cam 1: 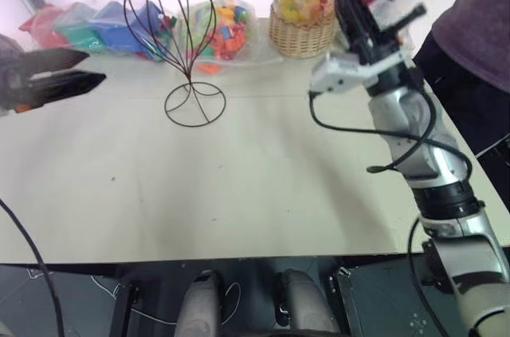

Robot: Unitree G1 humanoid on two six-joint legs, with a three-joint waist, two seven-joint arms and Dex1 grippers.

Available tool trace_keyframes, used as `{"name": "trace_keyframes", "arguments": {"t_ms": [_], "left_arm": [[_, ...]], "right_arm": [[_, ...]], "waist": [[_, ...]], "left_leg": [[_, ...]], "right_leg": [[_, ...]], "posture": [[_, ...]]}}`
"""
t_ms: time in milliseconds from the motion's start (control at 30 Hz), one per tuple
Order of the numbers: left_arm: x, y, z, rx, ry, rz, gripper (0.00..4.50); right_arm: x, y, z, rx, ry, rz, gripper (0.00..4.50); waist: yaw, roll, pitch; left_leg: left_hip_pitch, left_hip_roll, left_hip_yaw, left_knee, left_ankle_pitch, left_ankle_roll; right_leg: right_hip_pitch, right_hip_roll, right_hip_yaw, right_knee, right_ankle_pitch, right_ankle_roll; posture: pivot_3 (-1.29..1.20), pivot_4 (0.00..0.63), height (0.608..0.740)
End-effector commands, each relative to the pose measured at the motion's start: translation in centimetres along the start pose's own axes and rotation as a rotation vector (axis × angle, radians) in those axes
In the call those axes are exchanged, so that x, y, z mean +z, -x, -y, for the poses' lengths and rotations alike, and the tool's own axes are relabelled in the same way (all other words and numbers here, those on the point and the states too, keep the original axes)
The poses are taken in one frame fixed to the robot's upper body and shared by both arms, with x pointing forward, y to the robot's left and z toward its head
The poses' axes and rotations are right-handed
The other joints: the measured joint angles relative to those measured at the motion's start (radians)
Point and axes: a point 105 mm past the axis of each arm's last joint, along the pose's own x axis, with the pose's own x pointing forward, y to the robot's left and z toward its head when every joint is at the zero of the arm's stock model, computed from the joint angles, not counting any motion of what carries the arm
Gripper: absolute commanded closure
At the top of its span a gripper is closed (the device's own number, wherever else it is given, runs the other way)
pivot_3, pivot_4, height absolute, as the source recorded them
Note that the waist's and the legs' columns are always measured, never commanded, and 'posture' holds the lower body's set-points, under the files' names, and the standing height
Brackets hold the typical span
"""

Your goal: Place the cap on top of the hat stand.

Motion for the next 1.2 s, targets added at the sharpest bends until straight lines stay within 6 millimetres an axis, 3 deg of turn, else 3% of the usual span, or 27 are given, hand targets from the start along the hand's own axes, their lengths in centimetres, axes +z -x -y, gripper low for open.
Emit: {"name": "trace_keyframes", "arguments": {"t_ms": [33,133,400,500,667,867,1200], "left_arm": [[1.6,1.6,-0.9,0.052,-0.071,0.016,0.0],[2.1,2.3,-1.6,0.077,-0.083,0.025,0.0],[2.5,4.1,-2.4,0.12,-0.09,0.041,0.0],[2.4,4.4,-2.3,0.12,-0.089,0.043,0.0],[2.3,4.4,-1.9,0.118,-0.09,0.042,0.0],[2.4,4.4,-1.4,0.12,-0.093,0.042,0.0],[3.1,4.7,-0.6,0.122,-0.11,0.038,0.0]], "right_arm": [[2.3,-2.4,3.5,-0.123,-0.061,0.064,4.46],[4.3,-3.9,4.3,-0.167,-0.125,0.122,4.46],[9.9,-6.9,4.4,-0.244,-0.275,0.25,4.46],[12.6,-7.8,4.0,-0.25,-0.341,0.309,4.46],[14.7,-8.2,2.8,-0.236,-0.401,0.351,4.46],[15.8,-7.9,-1.4,-0.153,-0.434,0.359,4.46],[15.7,-7.4,-3.5,-0.122,-0.408,0.362,4.46]], "waist": [[0.0,0.0,0.0],[-0.001,0.0,0.0],[-0.003,0.0,0.0],[-0.004,0.0,0.0],[-0.003,-0.001,-0.001],[-0.004,-0.001,-0.001],[-0.005,-0.001,-0.001]], "left_leg": [[0.0,0.0,0.0,0.0,0.0,0.0],[-0.004,0.0,0.0,0.0,0.0,0.0],[-0.008,0.0,0.001,0.0,0.0,0.0],[-0.008,0.0,0.001,0.0,0.0,0.0],[-0.009,0.0,0.001,0.0,0.0,0.0],[-0.009,0.0,0.001,0.0,0.0,0.0],[-0.009,0.0,0.001,-0.001,0.0,0.0]], "right_leg": [[0.0,0.0,0.0,0.0,0.0,0.0],[-0.004,0.0,0.0,0.001,0.0,0.0],[-0.009,0.0,0.0,0.002,0.0,0.0],[-0.01,0.0,0.0,0.002,0.0,0.0],[-0.01,0.0,0.0,0.003,0.0,0.0],[-0.01,0.0,0.0,0.003,0.0,0.0],[-0.011,0.0,0.0,0.003,0.0,0.0]], "posture": [[0.0,0.15,0.74],[0.0,0.15,0.74],[0.0,0.15,0.74],[0.0,0.15,0.74],[0.0,0.15,0.74],[0.0,0.15,0.74],[0.0,0.15,0.74]]}}
